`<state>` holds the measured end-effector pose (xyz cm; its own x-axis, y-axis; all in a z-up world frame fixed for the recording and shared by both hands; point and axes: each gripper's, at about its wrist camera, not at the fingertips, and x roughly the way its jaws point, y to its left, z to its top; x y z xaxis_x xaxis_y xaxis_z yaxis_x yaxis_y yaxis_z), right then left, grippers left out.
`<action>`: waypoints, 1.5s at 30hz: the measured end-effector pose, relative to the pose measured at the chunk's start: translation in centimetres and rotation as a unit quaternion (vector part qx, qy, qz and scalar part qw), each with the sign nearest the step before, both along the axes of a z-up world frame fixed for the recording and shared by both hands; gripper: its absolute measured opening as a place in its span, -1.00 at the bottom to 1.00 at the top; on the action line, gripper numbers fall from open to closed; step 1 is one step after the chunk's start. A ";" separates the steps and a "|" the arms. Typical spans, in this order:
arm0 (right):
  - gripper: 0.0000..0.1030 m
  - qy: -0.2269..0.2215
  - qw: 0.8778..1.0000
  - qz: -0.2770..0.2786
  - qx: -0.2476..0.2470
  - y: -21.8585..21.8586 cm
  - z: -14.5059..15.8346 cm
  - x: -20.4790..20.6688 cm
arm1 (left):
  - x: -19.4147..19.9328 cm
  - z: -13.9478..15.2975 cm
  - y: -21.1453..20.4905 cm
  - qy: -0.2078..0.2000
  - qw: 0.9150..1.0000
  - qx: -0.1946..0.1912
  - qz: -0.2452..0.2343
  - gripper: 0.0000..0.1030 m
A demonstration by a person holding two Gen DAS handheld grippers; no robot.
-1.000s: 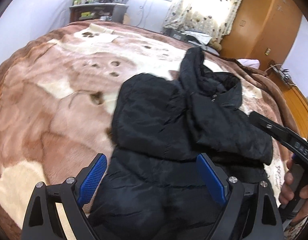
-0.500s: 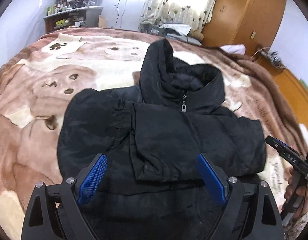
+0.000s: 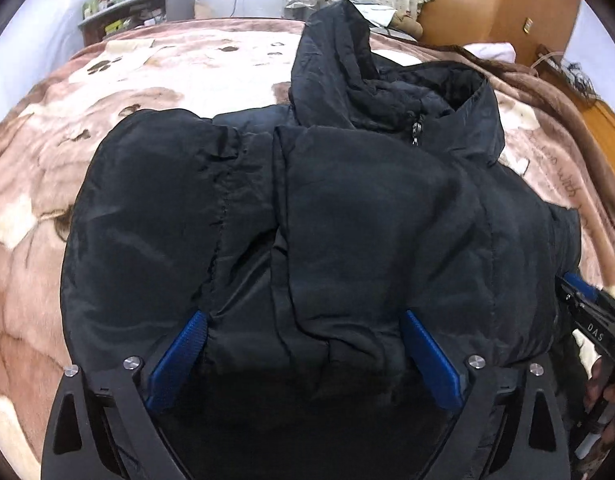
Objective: Fold large clothes
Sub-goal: 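Open the right tool, then grasp the jacket hem with both tools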
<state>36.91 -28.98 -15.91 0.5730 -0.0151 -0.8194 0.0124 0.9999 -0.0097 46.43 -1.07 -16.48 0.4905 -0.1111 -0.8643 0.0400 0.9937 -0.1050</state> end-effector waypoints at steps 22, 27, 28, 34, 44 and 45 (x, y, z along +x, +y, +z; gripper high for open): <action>0.30 -0.068 0.989 -0.013 0.134 -2.4 9.5 5.1 | 5.1 8.0 4.4 -0.028 0.998 -0.054 0.021 0.94; 0.51 -0.046 0.976 -0.029 0.211 -3.1 9.1 10.4 | 11.4 9.7 4.1 -0.026 0.998 -0.062 0.007 0.93; 0.51 -0.045 0.974 -0.038 0.221 -3.1 8.8 11.2 | 12.7 9.8 4.2 -0.024 0.997 -0.074 0.011 0.93; 0.51 -0.026 0.970 -0.057 0.234 -3.0 6.7 16.3 | 19.8 6.8 4.0 0.022 0.992 -0.114 0.039 0.93; 0.48 0.013 0.960 -0.075 0.270 -2.0 3.6 21.1 | 24.1 2.5 3.0 0.033 0.988 -0.134 0.067 0.36; 0.23 0.005 0.961 -0.076 0.267 -1.7 3.8 21.0 | 24.2 2.5 2.5 0.033 0.989 -0.130 0.059 0.03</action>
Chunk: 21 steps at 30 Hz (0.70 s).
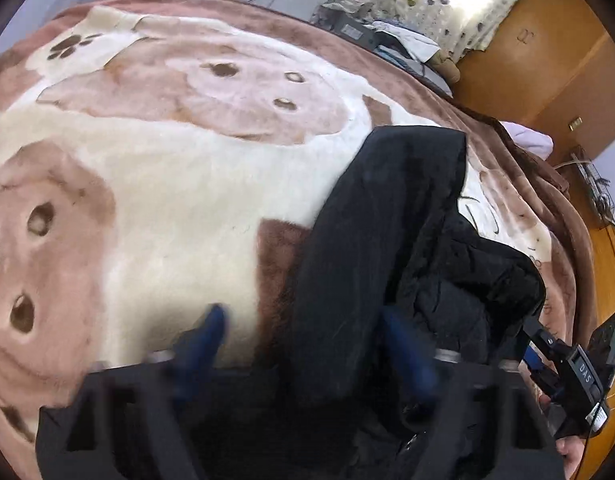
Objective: Fold large clothes
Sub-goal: 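Open the right tool, then grasp the jacket hem with both tools, then lift the hem with both tools and fold it toward the hood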
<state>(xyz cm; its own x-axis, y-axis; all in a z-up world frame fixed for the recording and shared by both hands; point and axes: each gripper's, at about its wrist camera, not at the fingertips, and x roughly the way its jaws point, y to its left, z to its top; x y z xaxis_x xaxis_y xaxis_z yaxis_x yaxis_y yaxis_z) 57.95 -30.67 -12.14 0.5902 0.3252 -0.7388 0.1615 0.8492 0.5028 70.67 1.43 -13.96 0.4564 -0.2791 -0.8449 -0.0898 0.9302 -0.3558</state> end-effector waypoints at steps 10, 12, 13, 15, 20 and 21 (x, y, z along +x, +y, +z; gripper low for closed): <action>-0.82 -0.065 0.990 0.052 -0.116 3.2 3.1 -2.6 | -3.3 3.2 -0.8 -0.057 0.998 -0.011 -0.019 -0.94; -0.83 -0.080 0.984 0.061 -0.149 3.6 3.6 -4.0 | -4.8 3.7 -0.1 -0.068 0.997 -0.022 -0.018 -0.94; -0.83 -0.087 0.982 0.064 -0.156 3.7 3.7 -4.8 | -5.5 3.8 0.2 -0.070 0.997 -0.025 -0.019 -0.94; -0.83 -0.098 0.977 0.069 -0.176 3.7 4.0 -6.3 | -6.9 4.3 0.9 -0.084 0.996 -0.033 -0.013 -0.94; -0.83 -0.132 0.963 0.087 -0.217 4.1 4.9 -10.2 | -11.4 4.3 3.1 -0.111 0.990 -0.080 -0.016 -0.94; -0.83 -0.138 0.960 0.096 -0.222 4.2 5.0 -11.4 | -12.2 4.0 3.7 -0.113 0.990 -0.086 -0.013 -0.94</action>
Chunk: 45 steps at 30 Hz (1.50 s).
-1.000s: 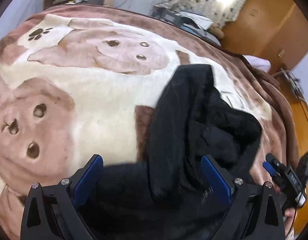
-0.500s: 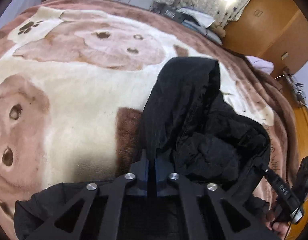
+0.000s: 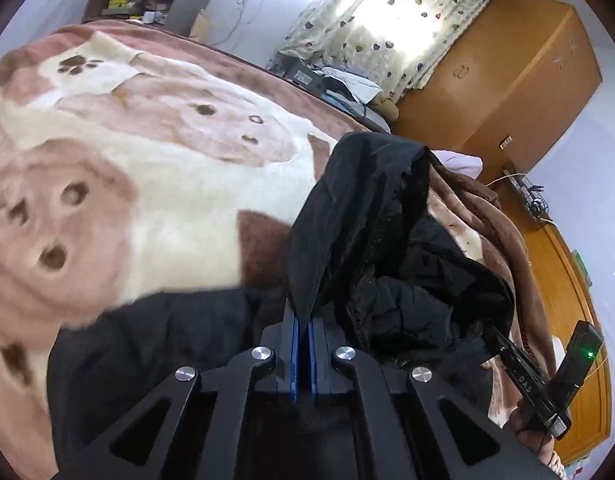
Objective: Fold large clothes
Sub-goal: 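Lift the hem with both tools and fold it toward the hood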
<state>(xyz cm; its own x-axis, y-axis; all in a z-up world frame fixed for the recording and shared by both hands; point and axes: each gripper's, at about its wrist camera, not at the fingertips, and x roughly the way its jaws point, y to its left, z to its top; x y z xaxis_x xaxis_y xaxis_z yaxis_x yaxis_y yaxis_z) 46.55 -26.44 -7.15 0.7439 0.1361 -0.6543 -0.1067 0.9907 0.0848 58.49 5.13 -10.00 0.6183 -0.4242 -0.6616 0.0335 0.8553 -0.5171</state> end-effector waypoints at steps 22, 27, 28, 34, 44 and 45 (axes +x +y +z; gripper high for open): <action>-0.83 0.077 0.997 0.026 0.016 -1.7 -6.3 -5.1 | -2.0 5.0 7.3 -0.012 0.998 -0.012 0.059 0.79; -0.83 0.081 0.996 0.025 0.014 -1.7 -7.1 -4.8 | 4.5 8.0 3.9 -0.004 0.999 0.045 0.019 0.80; -0.83 0.079 0.996 0.025 0.014 -1.7 -7.2 -4.8 | 5.7 8.1 2.9 0.003 0.999 0.046 -0.002 0.80; -0.83 0.075 0.996 0.026 0.029 -1.9 -7.8 -5.3 | 9.9 5.2 -1.9 0.084 0.989 0.119 0.004 0.74; -0.83 0.087 0.994 0.028 0.061 -2.7 -7.3 -5.5 | 4.4 5.0 -2.7 0.038 0.995 0.082 -0.033 -0.87; -0.83 0.088 0.994 0.027 0.063 -2.8 -7.1 -5.6 | 3.2 5.7 -2.6 0.023 0.995 0.084 -0.045 -0.87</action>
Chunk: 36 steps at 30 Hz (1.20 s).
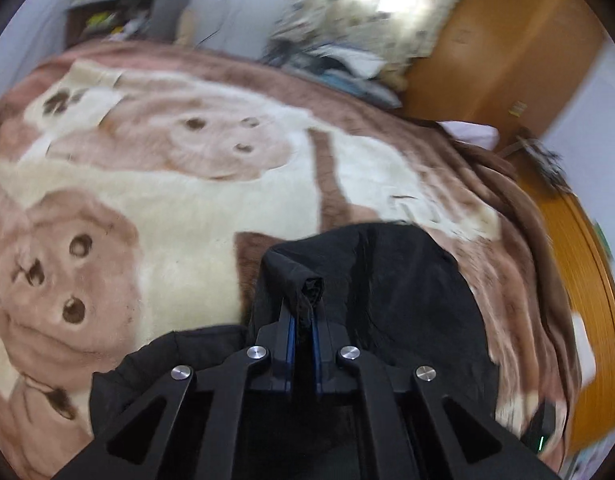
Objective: Fold large clothes
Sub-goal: 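Lift the hem with both tools and fold it toward the hood, then open both tools to release the folded hem onto the jacket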
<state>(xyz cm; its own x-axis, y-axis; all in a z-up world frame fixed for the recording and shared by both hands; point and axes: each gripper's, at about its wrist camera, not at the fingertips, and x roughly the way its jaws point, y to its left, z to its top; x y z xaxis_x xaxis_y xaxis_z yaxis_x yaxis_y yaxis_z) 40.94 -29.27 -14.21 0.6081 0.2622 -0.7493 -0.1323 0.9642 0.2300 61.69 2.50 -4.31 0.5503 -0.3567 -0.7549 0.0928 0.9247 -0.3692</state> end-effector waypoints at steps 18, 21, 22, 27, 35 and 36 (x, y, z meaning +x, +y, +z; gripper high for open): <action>-0.13 -0.052 0.992 -0.033 0.113 -3.4 11.5 -5.7 | -15.4 -4.5 3.7 0.007 0.999 0.015 -0.045 -0.87; -0.08 -0.010 0.982 -0.026 0.184 -3.2 10.6 -5.1 | -16.4 -5.8 5.2 0.034 0.999 0.000 -0.016 -0.87; -0.03 0.002 0.979 -0.026 0.202 -3.3 10.1 -5.3 | -16.7 -6.0 5.6 0.041 0.999 0.000 -0.009 -0.87; 0.15 0.045 0.965 -0.029 0.257 -4.1 7.7 -6.7 | -18.5 -5.2 7.9 0.050 0.999 -0.016 -0.007 -0.86; 0.35 0.084 0.953 -0.028 0.291 -5.7 8.0 -10.1 | -18.8 -1.3 8.3 0.038 0.991 -0.123 -0.026 0.63; 0.35 0.083 0.957 -0.028 0.276 -5.8 8.5 -10.8 | -18.7 -1.3 8.2 0.043 0.990 -0.128 -0.029 0.63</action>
